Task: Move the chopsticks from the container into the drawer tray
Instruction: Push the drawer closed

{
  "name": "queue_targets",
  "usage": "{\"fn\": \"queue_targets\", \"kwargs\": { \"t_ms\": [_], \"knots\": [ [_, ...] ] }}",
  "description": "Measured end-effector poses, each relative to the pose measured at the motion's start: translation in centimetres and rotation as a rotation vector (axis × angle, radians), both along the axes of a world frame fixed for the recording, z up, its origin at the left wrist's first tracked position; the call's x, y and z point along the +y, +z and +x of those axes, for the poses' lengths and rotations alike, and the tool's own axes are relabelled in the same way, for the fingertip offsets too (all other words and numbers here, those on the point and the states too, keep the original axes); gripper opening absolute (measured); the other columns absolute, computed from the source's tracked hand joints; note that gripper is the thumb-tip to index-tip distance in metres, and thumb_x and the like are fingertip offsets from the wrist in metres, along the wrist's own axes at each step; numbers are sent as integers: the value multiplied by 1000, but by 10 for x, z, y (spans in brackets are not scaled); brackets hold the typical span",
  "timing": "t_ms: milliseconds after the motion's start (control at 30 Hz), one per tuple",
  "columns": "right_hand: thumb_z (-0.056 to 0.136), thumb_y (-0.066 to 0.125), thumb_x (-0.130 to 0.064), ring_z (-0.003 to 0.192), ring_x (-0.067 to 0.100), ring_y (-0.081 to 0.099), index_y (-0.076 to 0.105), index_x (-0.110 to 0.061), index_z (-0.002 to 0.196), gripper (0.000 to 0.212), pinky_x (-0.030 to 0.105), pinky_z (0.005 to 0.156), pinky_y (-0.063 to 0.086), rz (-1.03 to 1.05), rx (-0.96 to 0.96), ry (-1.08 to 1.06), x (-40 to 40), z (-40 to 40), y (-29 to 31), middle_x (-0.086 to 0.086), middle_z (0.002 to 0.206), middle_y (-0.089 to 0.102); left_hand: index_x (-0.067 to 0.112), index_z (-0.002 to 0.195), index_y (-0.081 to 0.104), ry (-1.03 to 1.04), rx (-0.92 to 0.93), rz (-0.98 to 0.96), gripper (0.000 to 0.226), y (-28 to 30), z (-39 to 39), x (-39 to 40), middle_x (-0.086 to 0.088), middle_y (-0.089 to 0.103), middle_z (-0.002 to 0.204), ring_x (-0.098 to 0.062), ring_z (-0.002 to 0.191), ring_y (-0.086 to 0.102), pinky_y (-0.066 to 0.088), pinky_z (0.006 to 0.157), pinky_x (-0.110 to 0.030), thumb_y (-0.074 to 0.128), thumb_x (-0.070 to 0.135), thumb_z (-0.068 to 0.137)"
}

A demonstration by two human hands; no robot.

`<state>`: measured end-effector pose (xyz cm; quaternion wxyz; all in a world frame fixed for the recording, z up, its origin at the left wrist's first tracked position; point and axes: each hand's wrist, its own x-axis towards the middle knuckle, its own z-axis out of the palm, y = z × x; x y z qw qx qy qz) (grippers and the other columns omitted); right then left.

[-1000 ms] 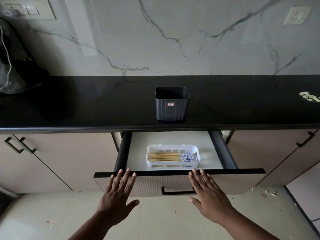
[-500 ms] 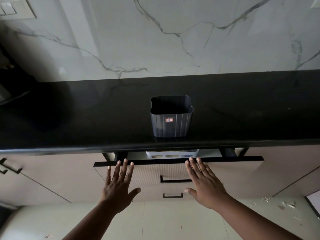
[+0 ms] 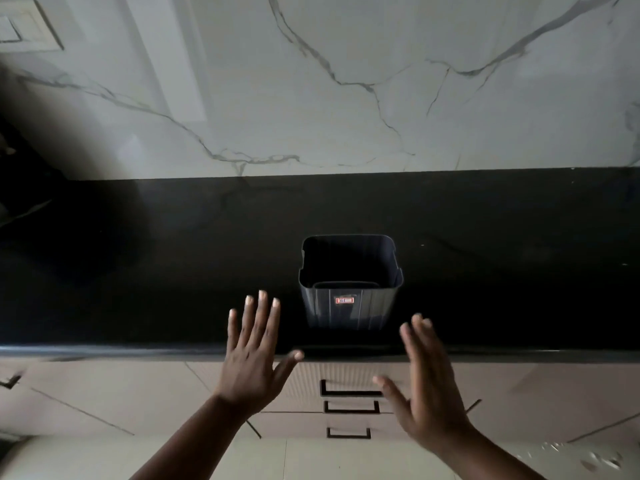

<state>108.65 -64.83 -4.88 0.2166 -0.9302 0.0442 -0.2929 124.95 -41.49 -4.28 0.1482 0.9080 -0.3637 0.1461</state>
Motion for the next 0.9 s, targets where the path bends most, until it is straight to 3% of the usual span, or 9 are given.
{"fn": "queue_targets", "kwargs": {
  "t_ms": [67,133,200,267,333,467,600,767,900],
  "knots": [
    [89,37,-68,148,9,13,15,-18,153,84,25,119,18,453,-67,-60,-1,26,34,-4,162,15,28,153,-5,-39,231,-283,74,22,13,-25,4,-12,163,-15,149,-14,-9,120,-34,18,65,93],
    [73,31,-88,143,-1,21,23,-30,150,97,23,114,24,865,-69,-127,-7,55,59,-18,157,21,41,149,8,-49,613,-638,69,41,26,-55,12,-2,162,-3,148,-7,-2,121,-32,22,70,88],
    [62,33,-94,135,2,40,46,-37,139,97,25,107,33,1182,-20,-124,-12,85,67,-17,144,46,49,138,41,-99,1070,-968,61,61,35,-84,-2,30,158,-13,146,24,18,120,-43,26,76,85],
    [65,35,-91,122,12,56,62,-38,123,83,36,106,41,1396,38,-126,-15,114,71,-10,126,65,39,115,69,-136,1429,-1112,61,78,49,-105,-12,63,129,-28,124,57,40,106,-52,25,72,88],
    [77,35,-83,115,18,61,64,-33,121,73,43,103,45,1448,74,-197,-24,145,80,-1,120,69,24,107,74,-77,1556,-1113,66,88,75,-122,-14,71,113,-31,107,67,47,98,-52,24,64,92],
    [93,38,-60,92,17,68,69,-23,104,50,30,74,51,1447,149,-290,-48,199,102,2,96,74,10,122,63,-10,1612,-1056,61,92,137,-145,-19,71,110,-34,101,68,51,94,-51,32,55,96],
    [95,39,-55,88,15,67,69,-26,94,42,29,71,49,1415,158,-296,-62,230,101,-1,89,74,9,123,63,-21,1567,-1005,54,86,183,-160,-21,70,112,-36,105,66,52,93,-49,37,49,97],
    [93,46,-52,105,13,64,69,-28,102,34,37,100,46,1365,150,-240,-76,232,99,-4,107,71,12,126,62,-1,1522,-952,53,74,208,-158,-19,66,123,-34,116,61,41,106,-52,46,52,95],
    [91,40,-60,122,8,48,50,-23,137,60,25,104,31,1008,183,-246,-101,238,119,-7,136,54,31,142,45,-55,1239,-791,85,62,243,-162,2,39,153,-17,140,37,23,119,-44,54,80,74]
  ]
}}
